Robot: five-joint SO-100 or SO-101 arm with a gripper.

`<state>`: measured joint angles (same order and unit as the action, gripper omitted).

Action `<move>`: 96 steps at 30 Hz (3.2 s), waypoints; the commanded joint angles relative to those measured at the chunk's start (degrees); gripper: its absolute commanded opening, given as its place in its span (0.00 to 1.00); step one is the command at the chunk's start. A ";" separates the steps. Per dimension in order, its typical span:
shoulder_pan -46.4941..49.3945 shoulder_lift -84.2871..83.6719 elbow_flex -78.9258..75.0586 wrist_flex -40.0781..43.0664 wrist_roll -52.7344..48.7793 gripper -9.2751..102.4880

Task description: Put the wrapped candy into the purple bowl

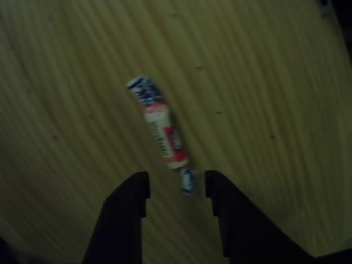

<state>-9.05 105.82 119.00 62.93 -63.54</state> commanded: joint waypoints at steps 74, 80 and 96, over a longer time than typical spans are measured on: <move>-2.81 -16.26 1.05 -9.76 -4.39 0.10; -2.46 -10.28 -1.41 -4.92 -1.49 0.07; -19.69 14.41 -24.43 8.44 40.52 0.08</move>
<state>-23.91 114.08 104.15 70.49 -29.18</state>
